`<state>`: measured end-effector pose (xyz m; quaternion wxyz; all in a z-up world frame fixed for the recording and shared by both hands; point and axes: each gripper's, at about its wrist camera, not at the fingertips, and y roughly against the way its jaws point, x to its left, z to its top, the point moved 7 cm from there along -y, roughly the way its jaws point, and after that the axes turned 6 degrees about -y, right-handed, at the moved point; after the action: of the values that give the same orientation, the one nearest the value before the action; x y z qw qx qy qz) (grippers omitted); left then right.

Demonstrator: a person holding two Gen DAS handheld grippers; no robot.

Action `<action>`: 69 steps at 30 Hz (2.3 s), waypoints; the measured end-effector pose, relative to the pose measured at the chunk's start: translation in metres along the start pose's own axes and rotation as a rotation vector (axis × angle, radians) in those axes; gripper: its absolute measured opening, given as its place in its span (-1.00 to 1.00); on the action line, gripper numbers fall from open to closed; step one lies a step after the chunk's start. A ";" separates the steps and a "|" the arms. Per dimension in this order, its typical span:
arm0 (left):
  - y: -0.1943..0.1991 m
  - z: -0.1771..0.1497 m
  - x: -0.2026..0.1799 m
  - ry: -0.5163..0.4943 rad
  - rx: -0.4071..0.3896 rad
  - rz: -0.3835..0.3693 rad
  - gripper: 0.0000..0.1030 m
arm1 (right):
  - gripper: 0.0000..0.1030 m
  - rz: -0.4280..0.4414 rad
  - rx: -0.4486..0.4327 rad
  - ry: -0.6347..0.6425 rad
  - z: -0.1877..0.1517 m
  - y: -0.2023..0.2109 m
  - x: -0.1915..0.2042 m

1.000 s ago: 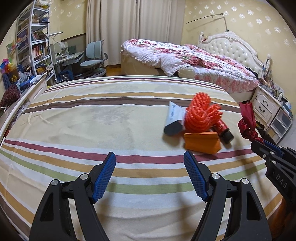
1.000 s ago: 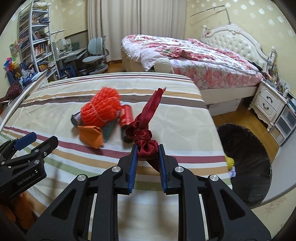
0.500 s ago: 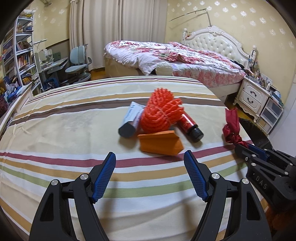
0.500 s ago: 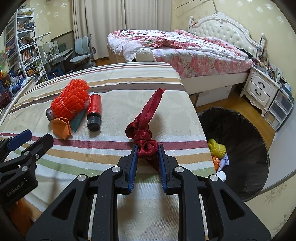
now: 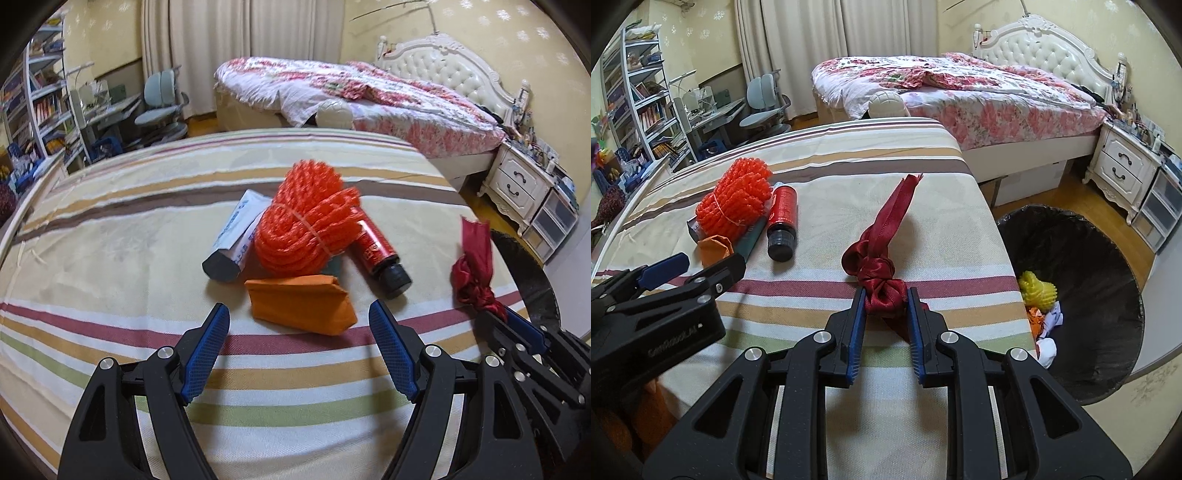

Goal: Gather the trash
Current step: 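Grasp the orange cloth pouch with the left tool while the right tool holds the ribbon, then carry both items over the black bin and open both tools to drop them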

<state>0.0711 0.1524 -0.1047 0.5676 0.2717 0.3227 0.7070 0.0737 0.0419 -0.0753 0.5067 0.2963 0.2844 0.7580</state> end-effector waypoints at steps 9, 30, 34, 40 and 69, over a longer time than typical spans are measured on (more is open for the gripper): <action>0.009 -0.018 0.029 0.047 0.025 0.007 0.47 | -0.58 -0.001 0.002 0.008 0.001 -0.001 0.001; 0.017 -0.021 0.059 0.065 0.015 0.029 0.47 | -0.58 -0.023 0.006 0.031 -0.005 -0.002 0.005; 0.010 -0.018 0.058 0.057 0.030 0.013 0.40 | -0.57 -0.022 0.007 0.030 -0.006 -0.002 0.005; 0.016 -0.020 0.053 0.014 0.010 0.017 -0.05 | -0.57 -0.025 0.007 0.033 -0.006 -0.002 0.005; 0.046 -0.026 0.039 -0.012 -0.062 -0.070 -0.36 | -0.60 -0.036 -0.023 0.032 -0.011 0.020 0.006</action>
<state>0.0149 0.1801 -0.0857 0.6021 0.2470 0.3066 0.6946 0.0519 0.0398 -0.0671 0.5188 0.2731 0.2891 0.7567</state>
